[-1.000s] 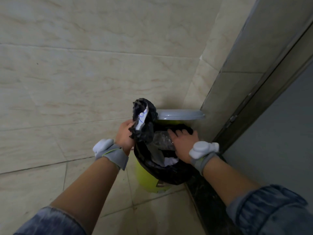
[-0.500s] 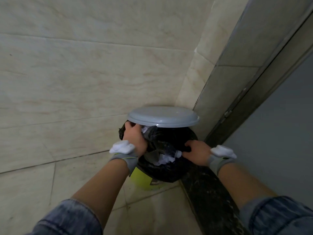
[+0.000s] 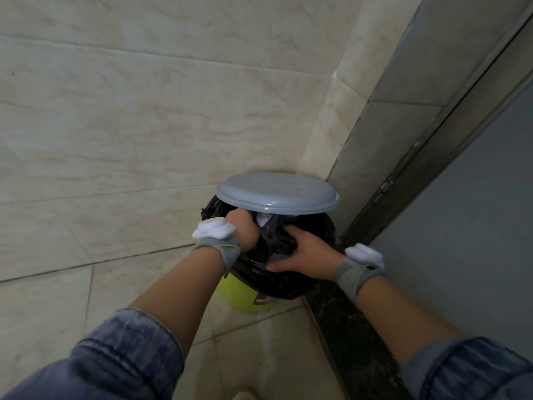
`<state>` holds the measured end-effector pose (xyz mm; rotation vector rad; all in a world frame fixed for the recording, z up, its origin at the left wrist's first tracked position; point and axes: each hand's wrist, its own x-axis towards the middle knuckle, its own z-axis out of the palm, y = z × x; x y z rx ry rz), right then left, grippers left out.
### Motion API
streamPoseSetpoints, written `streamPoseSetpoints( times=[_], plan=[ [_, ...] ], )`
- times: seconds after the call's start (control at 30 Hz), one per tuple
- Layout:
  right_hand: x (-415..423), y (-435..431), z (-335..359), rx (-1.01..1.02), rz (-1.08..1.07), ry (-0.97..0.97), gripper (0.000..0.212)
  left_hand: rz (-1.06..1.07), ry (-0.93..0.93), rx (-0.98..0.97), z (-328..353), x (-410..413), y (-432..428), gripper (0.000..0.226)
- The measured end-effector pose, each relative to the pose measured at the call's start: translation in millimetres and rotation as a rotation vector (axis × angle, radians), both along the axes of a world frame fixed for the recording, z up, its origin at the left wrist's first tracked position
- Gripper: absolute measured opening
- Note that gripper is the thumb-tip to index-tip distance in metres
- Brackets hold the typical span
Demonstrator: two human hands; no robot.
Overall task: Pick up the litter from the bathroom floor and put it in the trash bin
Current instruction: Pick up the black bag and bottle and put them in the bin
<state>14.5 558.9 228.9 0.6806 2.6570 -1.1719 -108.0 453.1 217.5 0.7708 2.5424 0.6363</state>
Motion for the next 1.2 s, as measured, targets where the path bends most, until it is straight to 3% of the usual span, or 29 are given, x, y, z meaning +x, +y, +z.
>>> streamPoseSetpoints(
  times=[0.13,0.27,0.3,0.4,0.5,0.57,0.63,0.77,0.87,1.03,1.2],
  plan=[
    [-10.7,-12.4,-13.1,0.138,-0.088,0.158,0.023,-0.036,0.022,0.12,11.7,-4.1,-1.7,0.028],
    [-12.3,0.2,-19.0,0.761,0.029,-0.102,0.026,-0.013,0.093,0.163,8.5,-10.7,-20.9,0.019],
    [-11.1,3.7,-20.3,0.811,0.045,-0.198,0.031,-0.012,0.093,0.171,5.7,-13.2,-25.0,0.014],
    [-6.1,6.0,-19.4,0.67,0.057,-0.343,0.051,0.03,0.081,0.149,-7.0,-14.8,-38.6,0.032],
    [4.5,2.0,-12.9,0.59,0.108,-0.322,0.05,0.056,0.081,0.108,-17.9,-12.7,-48.3,0.041],
    [11.5,-0.6,-4.4,0.588,0.105,-0.356,0.048,0.097,0.045,0.127,-23.2,-9.2,-50.7,0.071],
    [16.0,-4.4,4.0,0.605,0.099,-0.38,0.049,0.109,0.027,0.176,-28.5,-4.6,-51.6,0.084],
    [16.6,-18.3,18.1,0.628,0.1,-0.358,0.044,-0.007,0.021,0.117,-40.1,4.3,-60.6,0.087],
    [6.2,-37.9,24.3,0.674,0.162,-0.315,0.026,-0.041,-0.006,0.083,-50.2,7.2,-76.8,0.077],
    [-26.3,-90.9,7.3,0.653,0.346,-0.153,0.026,0.097,-0.076,0.001,-80.8,-4.6,-134.5,0.074],
    [-65.3,-146.0,-31.5,0.629,0.593,-0.143,0.039,0.264,-0.146,-0.103,-119.2,-14.3,-218.4,0.07]
  ],
)
